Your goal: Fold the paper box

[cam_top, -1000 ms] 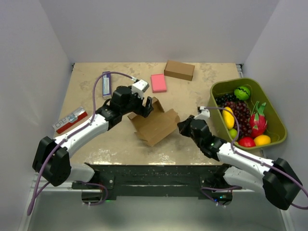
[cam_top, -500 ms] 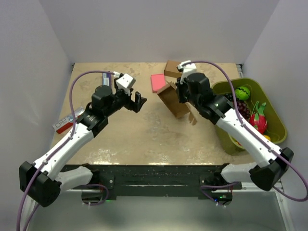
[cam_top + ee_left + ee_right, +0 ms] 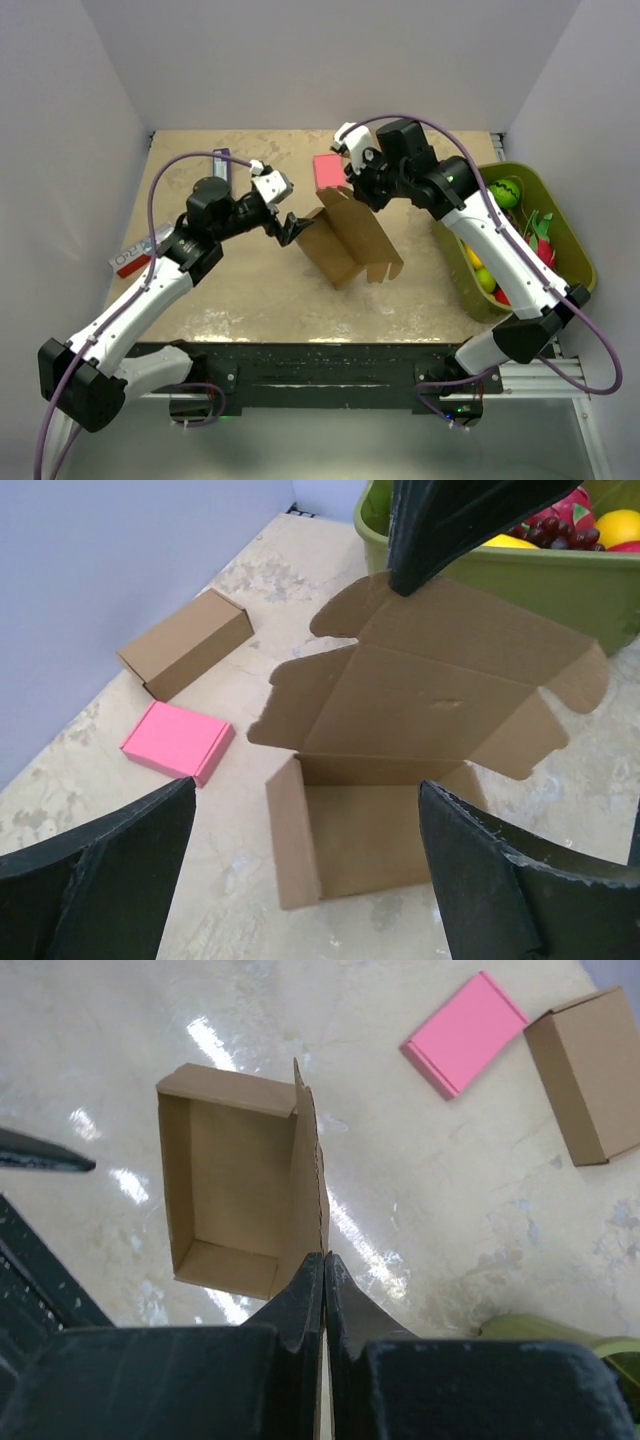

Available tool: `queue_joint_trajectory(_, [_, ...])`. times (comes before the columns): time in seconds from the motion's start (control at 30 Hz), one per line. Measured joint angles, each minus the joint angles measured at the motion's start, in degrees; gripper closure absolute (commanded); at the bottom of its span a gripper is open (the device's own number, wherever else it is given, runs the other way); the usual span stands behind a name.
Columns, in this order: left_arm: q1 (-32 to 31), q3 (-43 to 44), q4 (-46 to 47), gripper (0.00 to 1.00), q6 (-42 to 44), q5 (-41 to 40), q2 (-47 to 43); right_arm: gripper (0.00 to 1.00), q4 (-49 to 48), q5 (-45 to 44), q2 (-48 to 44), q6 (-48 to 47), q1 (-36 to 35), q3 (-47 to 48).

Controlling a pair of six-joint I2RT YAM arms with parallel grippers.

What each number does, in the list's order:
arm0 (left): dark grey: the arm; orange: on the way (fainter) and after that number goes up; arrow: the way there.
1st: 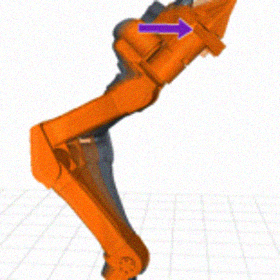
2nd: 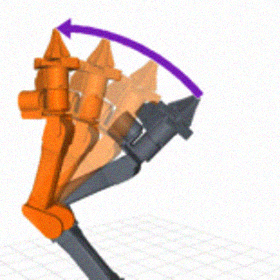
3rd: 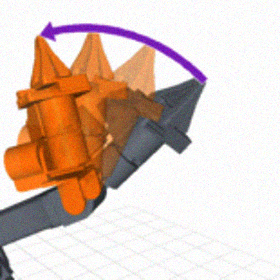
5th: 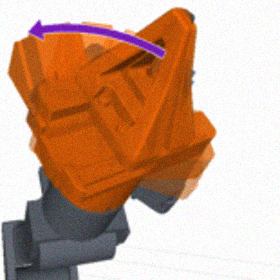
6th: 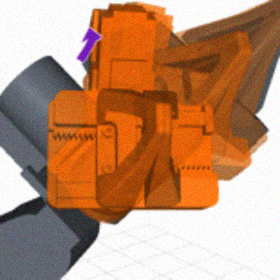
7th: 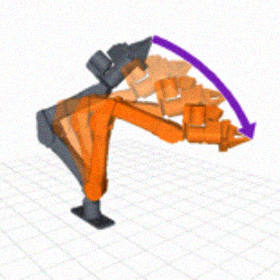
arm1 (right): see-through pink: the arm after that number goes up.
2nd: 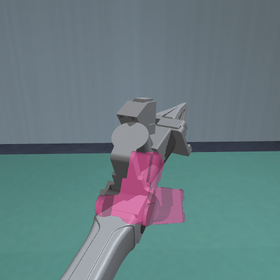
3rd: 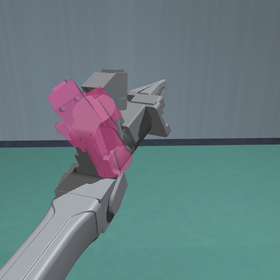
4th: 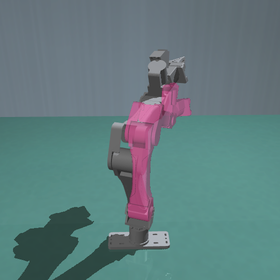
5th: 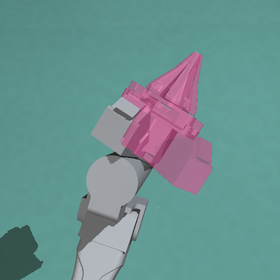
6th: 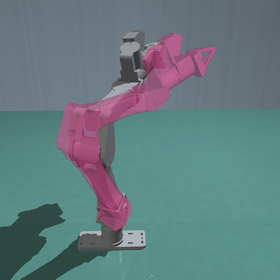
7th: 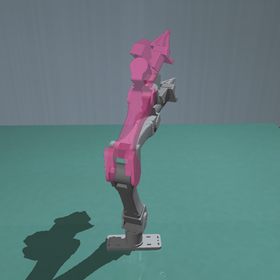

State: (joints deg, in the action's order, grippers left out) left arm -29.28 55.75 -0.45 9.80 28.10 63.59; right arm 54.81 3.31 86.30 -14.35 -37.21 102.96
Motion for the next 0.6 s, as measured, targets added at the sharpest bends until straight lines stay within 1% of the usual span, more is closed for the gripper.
queue_joint_trajectory(0.13, [0.0, -3.3, 0.3, 0.02, 3.6, 0.0, -4.7, 1.00, 2.3, 5.4, 0.0, -2.5, 0.0, 0.3])
queue_joint_trajectory(0.27, [0.0, -5.5, 1.0, 0.02, 7.4, 2.9, -8.5, 1.00, 3.7, 10.1, 0.0, -4.2, 0.0, 0.3])
queue_joint_trajectory(0.4, [0.0, -5.5, 1.6, 0.02, 9.3, 6.0, -7.5, 1.00, 4.4, 14.2, 0.0, -5.3, 0.1, 0.1])
queue_joint_trajectory(0.6, [0.0, -5.5, 1.6, 0.03, 9.5, 8.7, -3.4, 1.00, 4.6, 18.4, 0.1, -6.2, 0.0, -0.2])
